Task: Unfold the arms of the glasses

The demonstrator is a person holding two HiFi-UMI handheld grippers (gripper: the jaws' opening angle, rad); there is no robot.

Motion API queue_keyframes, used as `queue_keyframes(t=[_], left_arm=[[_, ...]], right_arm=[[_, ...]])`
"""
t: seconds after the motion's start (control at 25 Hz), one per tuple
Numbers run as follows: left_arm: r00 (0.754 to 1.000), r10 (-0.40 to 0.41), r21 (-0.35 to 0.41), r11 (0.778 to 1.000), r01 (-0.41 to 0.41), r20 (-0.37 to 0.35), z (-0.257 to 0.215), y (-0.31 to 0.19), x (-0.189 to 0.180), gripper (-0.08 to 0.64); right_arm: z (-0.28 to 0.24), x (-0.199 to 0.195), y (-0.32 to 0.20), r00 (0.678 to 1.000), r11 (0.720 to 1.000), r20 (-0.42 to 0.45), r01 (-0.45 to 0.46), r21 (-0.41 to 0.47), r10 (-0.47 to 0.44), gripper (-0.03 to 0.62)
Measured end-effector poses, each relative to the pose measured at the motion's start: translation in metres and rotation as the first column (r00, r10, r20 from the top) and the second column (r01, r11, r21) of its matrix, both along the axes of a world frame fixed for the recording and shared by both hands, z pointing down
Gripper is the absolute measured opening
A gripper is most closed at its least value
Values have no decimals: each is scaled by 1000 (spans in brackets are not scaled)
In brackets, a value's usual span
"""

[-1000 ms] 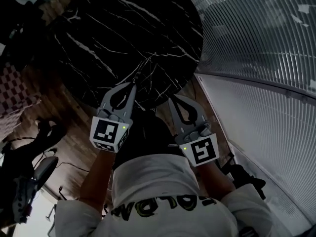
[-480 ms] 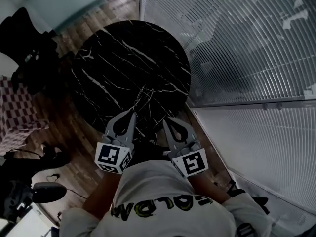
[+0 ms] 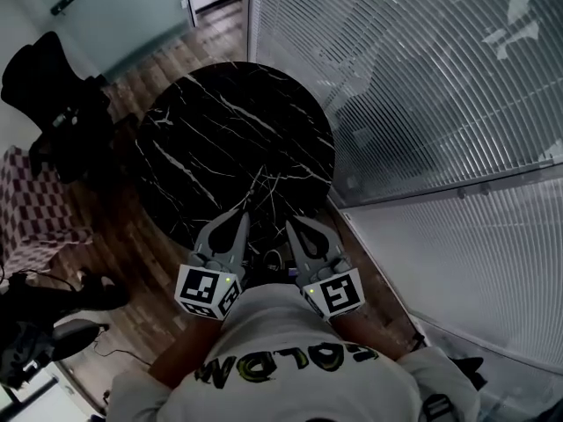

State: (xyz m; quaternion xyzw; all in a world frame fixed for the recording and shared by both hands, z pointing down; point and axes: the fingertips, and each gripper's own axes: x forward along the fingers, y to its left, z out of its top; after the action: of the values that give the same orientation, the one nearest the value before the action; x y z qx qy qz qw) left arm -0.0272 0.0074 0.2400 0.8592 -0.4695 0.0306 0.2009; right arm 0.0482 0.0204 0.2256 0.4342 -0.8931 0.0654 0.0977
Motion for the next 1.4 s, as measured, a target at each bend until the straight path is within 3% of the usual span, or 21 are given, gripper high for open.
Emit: queue_keyframes(t=[0.12,0.4,0.92,1.4], left_arm=[[1000,9,2,1000,-9,-4,-2,2,3,4],[999,32,0,999,-32,-20,-2,10,11,3],[999,44,-18,999,-44,-32,-4,22,1,3],[996,92,-60,994,-92,-9,0,30,1,3]], right_arm=[[-3,-5,1,999,999,-27,28,43,-27,55],[8,-19,6,993,996,-86,81,36,-78,86],[24,0,-1,989,1000,-146,-4,1,4,24],[23,30,-23,953,997,-303,22,79,3,21]])
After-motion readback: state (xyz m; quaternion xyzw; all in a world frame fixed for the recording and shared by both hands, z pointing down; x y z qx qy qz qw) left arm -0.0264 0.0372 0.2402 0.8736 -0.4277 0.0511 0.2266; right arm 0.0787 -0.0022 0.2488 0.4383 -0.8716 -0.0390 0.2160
